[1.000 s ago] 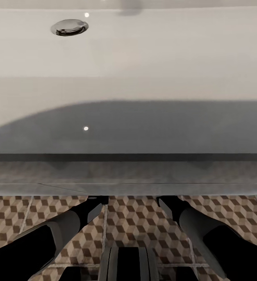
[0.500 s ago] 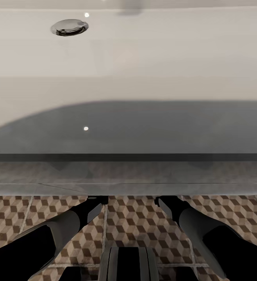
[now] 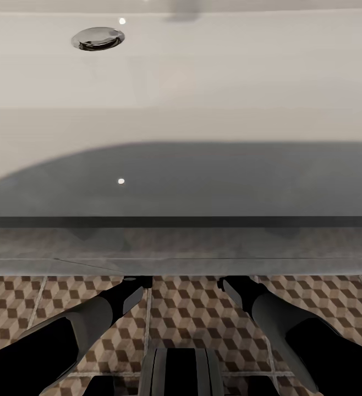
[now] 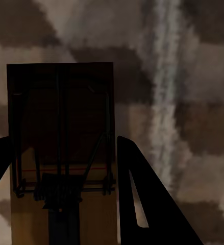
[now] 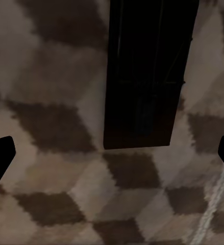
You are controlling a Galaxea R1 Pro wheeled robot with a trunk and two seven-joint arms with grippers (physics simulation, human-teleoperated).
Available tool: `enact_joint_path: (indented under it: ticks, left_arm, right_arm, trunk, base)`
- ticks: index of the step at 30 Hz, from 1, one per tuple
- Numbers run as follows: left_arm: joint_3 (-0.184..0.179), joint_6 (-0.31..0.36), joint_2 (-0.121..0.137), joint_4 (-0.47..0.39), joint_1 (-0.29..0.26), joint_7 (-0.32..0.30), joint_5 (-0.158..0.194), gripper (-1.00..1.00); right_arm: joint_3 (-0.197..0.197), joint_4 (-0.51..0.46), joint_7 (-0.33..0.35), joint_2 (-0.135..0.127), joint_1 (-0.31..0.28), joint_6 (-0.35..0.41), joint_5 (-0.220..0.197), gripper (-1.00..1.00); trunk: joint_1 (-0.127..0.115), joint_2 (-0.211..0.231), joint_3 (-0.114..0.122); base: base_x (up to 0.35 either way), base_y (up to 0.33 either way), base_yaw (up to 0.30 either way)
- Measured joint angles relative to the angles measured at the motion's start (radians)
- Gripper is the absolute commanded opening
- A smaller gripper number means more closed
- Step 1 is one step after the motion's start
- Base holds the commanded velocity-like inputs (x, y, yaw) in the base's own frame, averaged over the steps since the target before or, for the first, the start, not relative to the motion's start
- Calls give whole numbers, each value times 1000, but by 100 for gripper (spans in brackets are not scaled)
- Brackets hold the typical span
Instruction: Take the four mousetraps from the cabinet in the bathroom and place them on the bathroom floor. Make sure all four end up on the same floor surface, and ensure that at least two of them are either under or directly next to the same bathroom sink.
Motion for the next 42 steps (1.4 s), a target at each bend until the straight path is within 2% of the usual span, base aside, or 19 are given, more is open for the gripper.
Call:
enact_joint_path:
  ticks: [27,28,42]
  left_arm:
    - [1,2,2,2,0,0,0,-100]
    - [1,2,2,2,0,0,0,100]
    - [1,1,2,2,0,0,-3,100]
  right_arm:
    - [0,0,0,1,0,-2,1,100]
    - [0,0,0,1,0,-2,1,100]
    - [0,0,0,1,0,-3,1,100]
  trunk:
    - [0,0,0]
    - [0,0,0]
    - [0,0,0]
  base:
    - [0,0,0]
    - [0,0,0]
    - [0,0,0]
